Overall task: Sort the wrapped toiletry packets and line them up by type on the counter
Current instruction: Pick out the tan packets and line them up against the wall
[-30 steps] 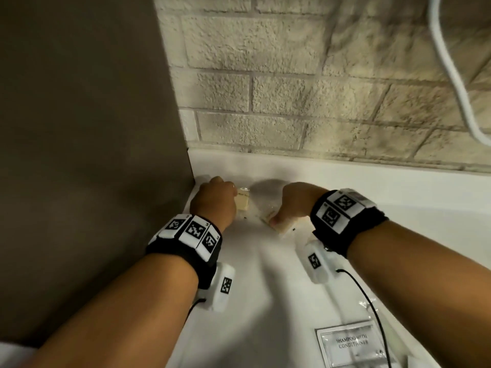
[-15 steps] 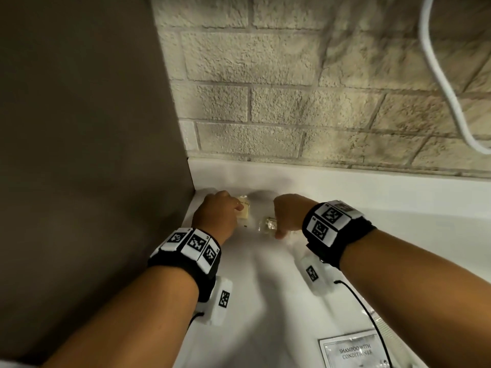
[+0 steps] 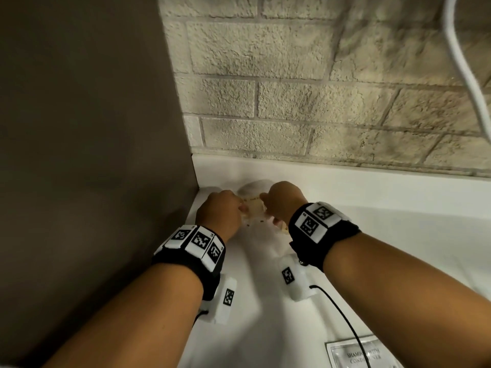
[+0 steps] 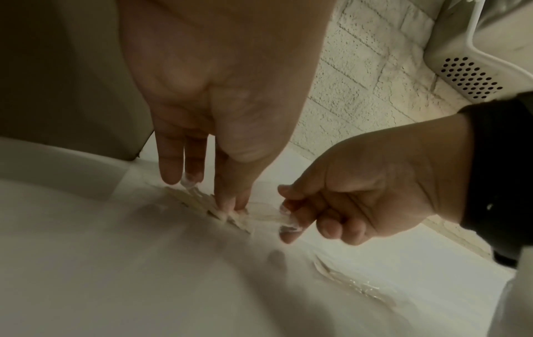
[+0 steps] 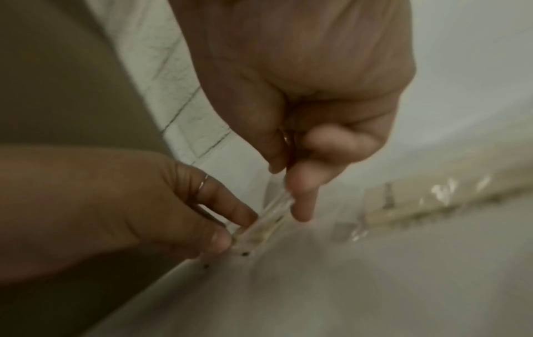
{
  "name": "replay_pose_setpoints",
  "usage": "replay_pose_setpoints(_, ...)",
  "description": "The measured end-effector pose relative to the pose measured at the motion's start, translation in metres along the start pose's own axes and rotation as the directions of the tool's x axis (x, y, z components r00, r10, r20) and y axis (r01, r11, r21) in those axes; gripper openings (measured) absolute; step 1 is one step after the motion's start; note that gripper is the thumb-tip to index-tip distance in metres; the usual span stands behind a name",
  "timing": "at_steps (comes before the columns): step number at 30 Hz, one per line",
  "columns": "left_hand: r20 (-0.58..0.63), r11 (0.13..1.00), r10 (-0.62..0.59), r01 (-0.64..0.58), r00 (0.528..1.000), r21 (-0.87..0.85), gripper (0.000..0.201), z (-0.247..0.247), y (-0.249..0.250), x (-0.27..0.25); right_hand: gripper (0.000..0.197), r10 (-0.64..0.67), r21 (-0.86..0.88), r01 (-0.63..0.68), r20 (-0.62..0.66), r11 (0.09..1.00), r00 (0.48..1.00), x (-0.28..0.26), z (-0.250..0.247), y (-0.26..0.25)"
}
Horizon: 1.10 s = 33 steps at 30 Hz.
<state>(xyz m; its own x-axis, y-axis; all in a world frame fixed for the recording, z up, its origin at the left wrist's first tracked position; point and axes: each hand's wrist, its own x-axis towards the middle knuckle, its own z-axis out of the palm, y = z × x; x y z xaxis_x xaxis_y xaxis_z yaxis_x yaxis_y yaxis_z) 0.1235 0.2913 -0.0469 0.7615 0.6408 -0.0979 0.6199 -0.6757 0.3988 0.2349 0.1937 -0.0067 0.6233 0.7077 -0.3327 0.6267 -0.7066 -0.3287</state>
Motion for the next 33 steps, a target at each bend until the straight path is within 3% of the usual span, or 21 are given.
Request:
replay_pose_setpoints(2,0.01,1.0,-0.008,0.008,1.0,-0.017,0.04,0.0,0.0,0.0,0.026,-0.03,-0.109,0.019,-0.098,0.994,0.995,-0.001,-0.002,-0.001)
replay_pose_setpoints(4,0.0,1.0,0.025,-0.025,1.0,0.003,0.038,0.001,-0.001,0.0,0.027,-0.124,-0.236,0.095,-0.113,0.967,0.986,-0.003,-0.004,0.001)
replay_pose_setpoints(8,-0.027,0.998,0.055,-0.054,0.998,0.041,0.036,0.002,-0.003,0.001,0.055,-0.221,-0.384,0.212,0.022,0.899,0.975,-0.003,0.002,0.004)
replay_pose_setpoints(10,-0.025,0.997,0.067,-0.065,0.997,0.044,0.037,0.002,-0.003,0.002,0.055,-0.231,-0.402,0.213,0.005,0.891,0.973,0.0,0.004,0.002)
replay_pose_setpoints(18,-0.023,0.999,0.039,-0.039,0.999,0.026,0.035,0.003,-0.004,0.004,0.046,-0.207,-0.355,0.168,-0.076,0.92,0.975,0.003,0.005,-0.006)
replay_pose_setpoints(21,-0.041,0.998,0.044,-0.046,0.998,-0.036,0.034,0.001,-0.004,0.003,0.038,-0.169,-0.11,0.153,-0.15,0.982,0.974,-0.003,-0.013,0.005)
replay_pose_setpoints(24,-0.078,0.996,0.061,-0.065,0.995,-0.053,0.033,0.0,-0.002,0.003,0.03,-0.06,-0.053,0.055,-0.095,0.997,0.994,-0.002,-0.041,0.027)
replay_pose_setpoints(26,-0.082,0.996,0.084,-0.085,0.993,-0.001,0.027,-0.001,0.003,0.002,0.031,-0.017,-0.154,0.01,-0.045,0.988,0.999,-0.008,-0.05,0.04)
replay_pose_setpoints(29,-0.082,0.993,0.114,-0.112,0.99,0.031,0.022,-0.002,0.012,0.0,0.048,-0.028,-0.361,0.06,0.094,0.931,0.995,-0.027,-0.044,0.046)
replay_pose_setpoints(31,-0.086,0.994,0.104,-0.101,0.991,0.041,0.027,-0.002,0.015,-0.001,0.063,0.009,-0.342,0.054,0.18,0.938,0.984,-0.03,-0.032,0.049)
replay_pose_setpoints(33,-0.076,0.994,0.096,-0.092,0.992,0.053,0.029,-0.001,0.017,-0.001,0.057,0.018,-0.325,0.054,0.215,0.944,0.976,-0.024,-0.019,0.051)
